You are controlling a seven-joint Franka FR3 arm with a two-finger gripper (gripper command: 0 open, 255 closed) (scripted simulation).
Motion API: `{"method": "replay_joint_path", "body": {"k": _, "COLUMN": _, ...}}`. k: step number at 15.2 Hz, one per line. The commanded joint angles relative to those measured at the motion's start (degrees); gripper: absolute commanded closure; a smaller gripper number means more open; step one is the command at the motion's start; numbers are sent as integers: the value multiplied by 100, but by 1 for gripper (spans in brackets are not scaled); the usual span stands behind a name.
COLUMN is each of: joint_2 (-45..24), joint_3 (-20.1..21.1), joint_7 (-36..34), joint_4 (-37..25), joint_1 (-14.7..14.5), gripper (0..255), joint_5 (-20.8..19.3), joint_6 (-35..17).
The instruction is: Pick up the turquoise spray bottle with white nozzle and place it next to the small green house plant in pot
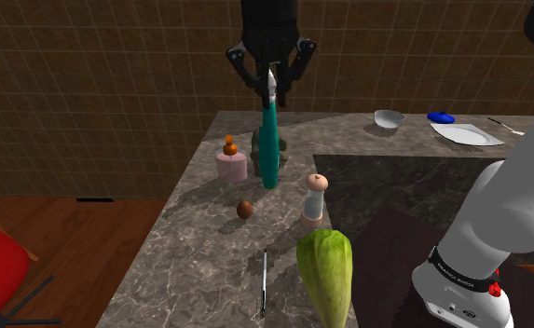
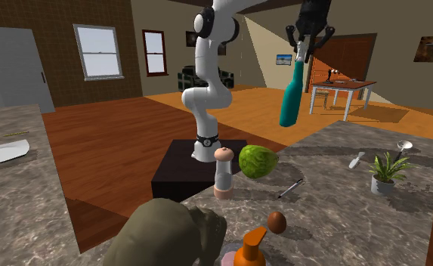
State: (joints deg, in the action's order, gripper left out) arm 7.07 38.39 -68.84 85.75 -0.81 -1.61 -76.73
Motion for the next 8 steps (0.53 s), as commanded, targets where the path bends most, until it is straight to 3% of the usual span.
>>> {"method": "replay_joint_path", "body": {"k": 1, "joint_2": -271, "joint_3": 270, "joint_7": -416, "joint_4": -204, "joint_1": -145, "gripper": 255, "joint_5": -123, "joint_6": 15}}
{"method": "replay_joint_path", "body": {"k": 8, "joint_2": -1428, "joint_3": 1019, "joint_7": -1832, "joint_4": -968, "joint_1": -941, "gripper": 255, "joint_5": -848, "joint_6": 94}}
